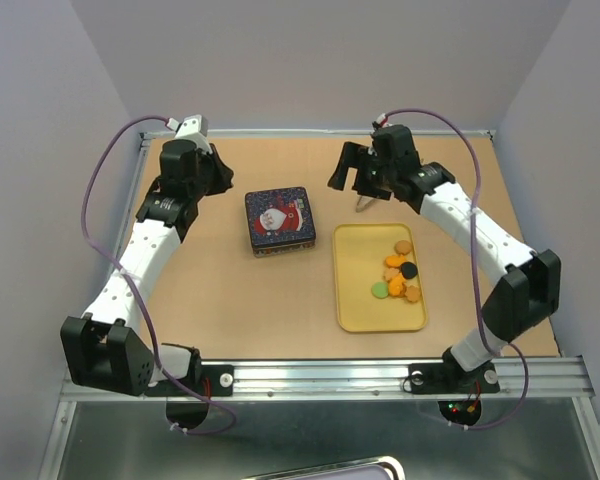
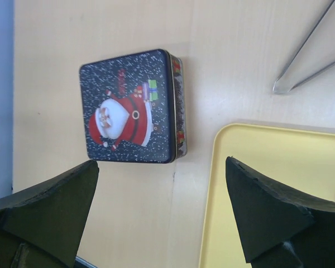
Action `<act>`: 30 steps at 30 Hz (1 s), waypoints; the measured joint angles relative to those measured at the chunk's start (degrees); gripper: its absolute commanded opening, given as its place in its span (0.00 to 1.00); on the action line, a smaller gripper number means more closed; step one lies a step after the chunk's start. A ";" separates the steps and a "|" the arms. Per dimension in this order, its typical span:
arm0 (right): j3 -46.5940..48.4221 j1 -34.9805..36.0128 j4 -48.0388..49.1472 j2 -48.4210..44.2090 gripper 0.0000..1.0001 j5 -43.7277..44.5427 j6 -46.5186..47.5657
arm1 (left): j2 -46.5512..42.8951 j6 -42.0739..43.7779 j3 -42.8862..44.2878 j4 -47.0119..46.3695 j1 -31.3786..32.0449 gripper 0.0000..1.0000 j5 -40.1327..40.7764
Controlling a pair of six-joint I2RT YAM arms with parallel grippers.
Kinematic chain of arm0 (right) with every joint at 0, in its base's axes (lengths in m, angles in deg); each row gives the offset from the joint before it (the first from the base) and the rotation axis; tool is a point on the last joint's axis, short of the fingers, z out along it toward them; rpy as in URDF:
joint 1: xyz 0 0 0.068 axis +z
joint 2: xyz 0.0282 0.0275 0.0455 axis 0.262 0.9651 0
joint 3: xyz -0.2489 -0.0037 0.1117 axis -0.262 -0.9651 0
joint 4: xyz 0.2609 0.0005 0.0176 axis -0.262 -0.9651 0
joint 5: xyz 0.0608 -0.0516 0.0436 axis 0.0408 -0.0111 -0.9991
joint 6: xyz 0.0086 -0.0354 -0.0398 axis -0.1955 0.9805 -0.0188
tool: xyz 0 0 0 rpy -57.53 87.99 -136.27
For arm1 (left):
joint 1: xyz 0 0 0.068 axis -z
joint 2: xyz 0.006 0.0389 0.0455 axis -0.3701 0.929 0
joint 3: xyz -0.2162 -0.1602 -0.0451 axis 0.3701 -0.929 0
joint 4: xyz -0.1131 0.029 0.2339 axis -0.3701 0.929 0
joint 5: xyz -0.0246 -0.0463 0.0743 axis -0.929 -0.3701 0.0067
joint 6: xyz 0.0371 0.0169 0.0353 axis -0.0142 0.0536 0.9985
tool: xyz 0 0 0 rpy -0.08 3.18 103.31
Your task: Pack the cookies
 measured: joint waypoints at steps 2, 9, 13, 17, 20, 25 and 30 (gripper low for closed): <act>-0.13 0.00 -0.26 -3.37 1.00 1.11 1.07 | -0.37 0.13 0.07 -0.28 -0.15 0.12 0.74; -4.11 0.00 -0.76 -18.34 1.00 5.33 6.16 | -5.05 -1.42 -1.64 -4.20 -1.42 0.98 5.11; -6.51 0.00 -1.01 -24.13 1.00 7.72 9.14 | -6.12 -1.92 -3.10 -7.17 -1.84 0.99 7.76; -9.03 0.00 -1.07 -26.38 1.00 9.14 11.41 | -6.60 -1.44 -5.62 -10.01 -1.81 0.99 11.96; -10.75 0.00 -1.79 -26.49 1.00 9.25 12.50 | -7.39 -0.07 -8.35 -13.05 -1.81 0.99 16.61; -13.64 0.00 -1.20 -27.34 1.00 9.07 12.50 | -12.11 4.83 -21.14 -25.46 -1.81 0.94 27.26; -18.49 0.00 -0.26 -28.24 1.00 8.52 12.55 | -13.94 9.27 -36.04 -36.94 -2.12 0.93 34.91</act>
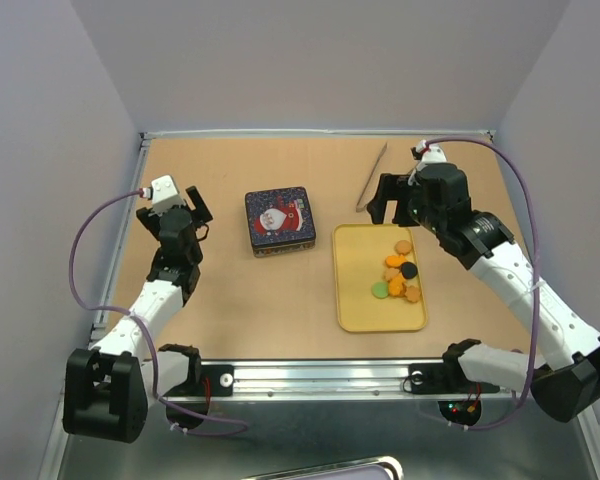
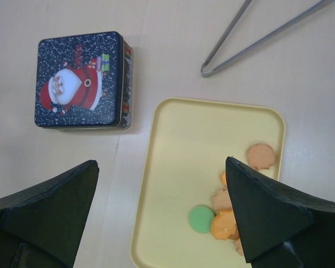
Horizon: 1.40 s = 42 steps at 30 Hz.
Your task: Pack the cookies
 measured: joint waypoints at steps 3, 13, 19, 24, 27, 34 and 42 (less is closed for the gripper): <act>-1.77 0.00 0.09 -0.15 1.00 0.24 0.00 | 0.39 3.28 -3.85 -4.70 -0.07 0.93 0.35; -4.76 0.00 2.38 -3.08 1.00 1.77 1.07 | 6.95 8.26 -17.33 -24.59 -0.13 0.96 -1.53; -5.14 0.00 3.19 -2.95 1.00 4.46 1.25 | 14.10 11.85 -16.92 -36.68 -1.11 0.96 -4.15; -6.10 0.00 3.48 -1.64 1.00 9.73 -0.90 | 21.81 11.89 -15.37 -43.06 -2.75 0.95 -7.15; -6.08 0.00 3.76 0.35 1.00 14.16 -2.03 | 23.67 11.47 -15.98 -43.93 -4.48 0.97 -8.98; -5.62 0.00 5.20 8.37 1.00 20.31 -2.45 | 24.13 10.97 -17.40 -44.72 -5.31 0.99 -10.12; -5.51 -0.33 10.93 13.18 1.00 28.50 -2.89 | 24.15 10.88 -17.42 -45.72 -5.31 0.99 -10.49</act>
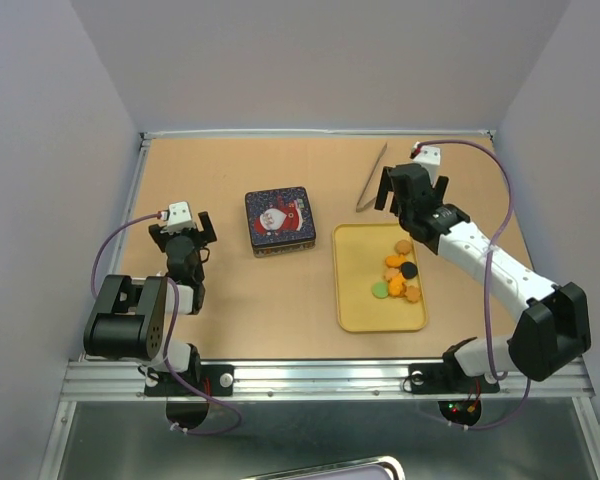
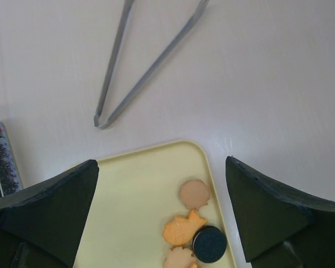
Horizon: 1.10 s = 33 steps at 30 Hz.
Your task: Pack the cookies
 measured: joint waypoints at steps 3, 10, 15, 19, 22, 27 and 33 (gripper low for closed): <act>-0.11 -1.49 4.42 -0.02 1.00 -2.84 2.93 | 0.00 0.00 0.00 -0.07 0.00 0.99 0.00; -9.79 -12.24 16.26 -2.29 1.00 -9.81 1.81 | 0.00 0.00 0.00 -0.31 0.00 0.99 -0.02; -25.14 -18.05 30.25 -6.78 1.00 -11.82 4.68 | 0.00 -0.02 -0.02 -0.31 0.00 0.99 -0.04; -37.40 -19.98 41.70 -11.41 1.00 -11.37 7.58 | 0.00 -0.02 -0.09 -0.31 0.00 0.99 -0.04; -43.01 -20.61 52.02 -12.00 1.00 -11.34 9.18 | 0.00 -0.02 -0.09 -0.31 0.00 0.99 -0.04; -48.94 -20.79 67.38 -10.05 1.00 -12.00 12.52 | 0.00 -0.02 -0.09 -0.31 0.00 0.99 -0.04; -54.38 -21.11 83.82 1.31 1.00 -13.55 14.82 | 0.00 -0.02 -0.09 -0.31 0.00 0.99 -0.09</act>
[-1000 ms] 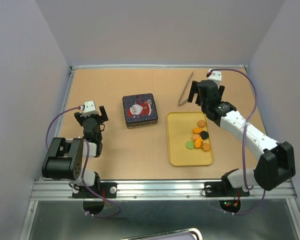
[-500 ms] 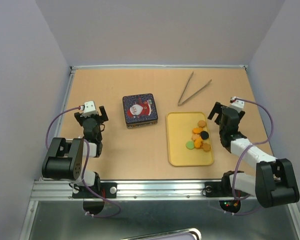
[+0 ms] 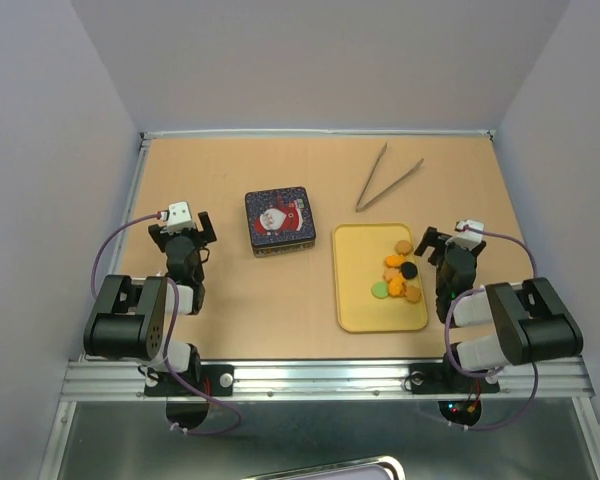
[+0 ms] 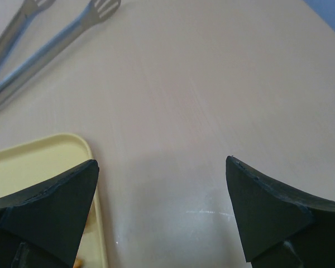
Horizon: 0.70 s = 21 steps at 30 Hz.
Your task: Pack the cookies
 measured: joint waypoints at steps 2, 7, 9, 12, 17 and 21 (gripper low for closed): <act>-0.85 -0.09 3.21 4.11 1.00 -1.16 0.52 | 0.00 0.00 0.00 -0.02 0.00 0.99 0.00; -2.25 -1.11 7.54 13.16 1.00 -4.76 1.49 | 0.00 -0.02 0.00 0.00 0.00 0.99 -0.07; -2.75 -1.64 8.09 13.75 1.00 -5.42 1.46 | 0.00 0.00 0.00 -0.02 0.00 0.99 -0.09; -2.99 -3.26 8.39 13.73 1.00 -7.02 1.25 | 0.00 0.00 0.00 -0.02 0.00 0.99 -0.09; -2.69 -4.98 9.20 13.73 1.00 -9.31 0.28 | 0.00 0.00 0.00 0.00 0.00 0.99 -0.09; -1.01 -5.68 9.22 13.73 1.00 -12.39 0.00 | 0.00 0.00 0.00 0.00 0.00 0.99 -0.09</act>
